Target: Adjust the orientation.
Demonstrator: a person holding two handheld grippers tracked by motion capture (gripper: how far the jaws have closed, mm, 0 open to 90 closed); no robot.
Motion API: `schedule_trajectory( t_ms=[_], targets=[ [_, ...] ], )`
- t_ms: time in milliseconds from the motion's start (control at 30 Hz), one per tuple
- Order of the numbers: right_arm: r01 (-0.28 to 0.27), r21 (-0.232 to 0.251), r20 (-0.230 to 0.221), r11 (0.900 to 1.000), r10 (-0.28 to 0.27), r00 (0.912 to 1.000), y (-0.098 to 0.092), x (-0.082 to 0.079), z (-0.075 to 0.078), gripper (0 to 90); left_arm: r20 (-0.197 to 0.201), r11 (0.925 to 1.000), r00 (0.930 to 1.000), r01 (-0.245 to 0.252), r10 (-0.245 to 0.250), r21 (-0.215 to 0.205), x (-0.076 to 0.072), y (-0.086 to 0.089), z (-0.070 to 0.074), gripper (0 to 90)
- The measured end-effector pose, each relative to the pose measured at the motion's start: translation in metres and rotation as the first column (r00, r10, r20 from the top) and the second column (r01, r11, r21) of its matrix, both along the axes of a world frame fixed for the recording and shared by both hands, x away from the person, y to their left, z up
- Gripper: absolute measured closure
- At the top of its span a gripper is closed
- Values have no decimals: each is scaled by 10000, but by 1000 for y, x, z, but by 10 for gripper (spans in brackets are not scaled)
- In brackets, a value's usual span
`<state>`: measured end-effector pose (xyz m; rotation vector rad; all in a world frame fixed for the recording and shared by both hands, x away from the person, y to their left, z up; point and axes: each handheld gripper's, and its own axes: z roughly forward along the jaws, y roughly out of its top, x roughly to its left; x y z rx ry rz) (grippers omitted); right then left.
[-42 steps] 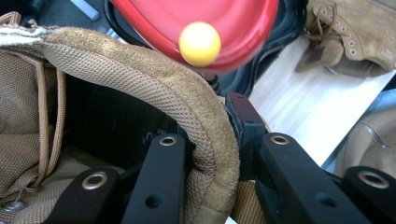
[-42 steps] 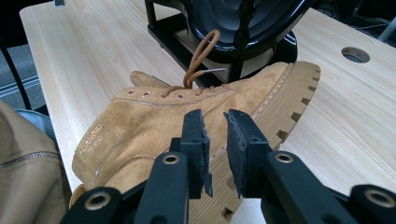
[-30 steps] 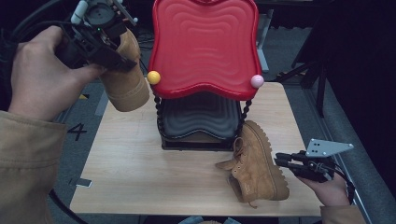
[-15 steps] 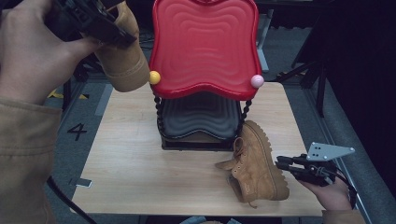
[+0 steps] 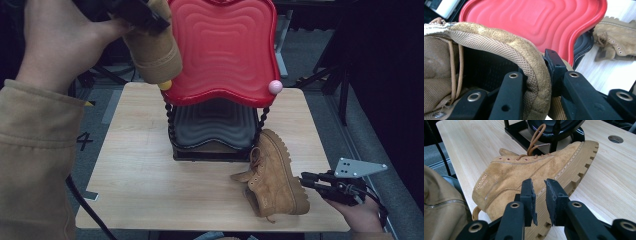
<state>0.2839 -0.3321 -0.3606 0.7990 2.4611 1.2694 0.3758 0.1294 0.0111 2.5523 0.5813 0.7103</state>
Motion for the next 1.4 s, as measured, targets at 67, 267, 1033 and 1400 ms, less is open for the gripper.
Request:
schedule_trajectory(
  t_ms=[67, 267, 1033, 1400],
  targets=[
    [29, 26, 55, 10000, -29, 10000, -2, -1, 0, 762, 31, 9999, 9999, 147, -147, -22, 2, -7, 1, 771],
    [57, 192, 25, 9998, -58, 10000, -6, -2, 1, 763, 123, 9991, 9991, 409, -411, 124, 11, -26, 3, 771],
    [-110, 250, -91, 9996, 112, 9999, -8, -4, 0, 762, 626, 9941, 9929, 984, -1012, 466, 27, -68, 8, 765],
    [-235, 181, -206, 9996, 239, 9995, -5, -2, -4, 760, 764, 9865, 9850, 1501, -1550, 657, 28, -78, -7, 763]
  ],
)
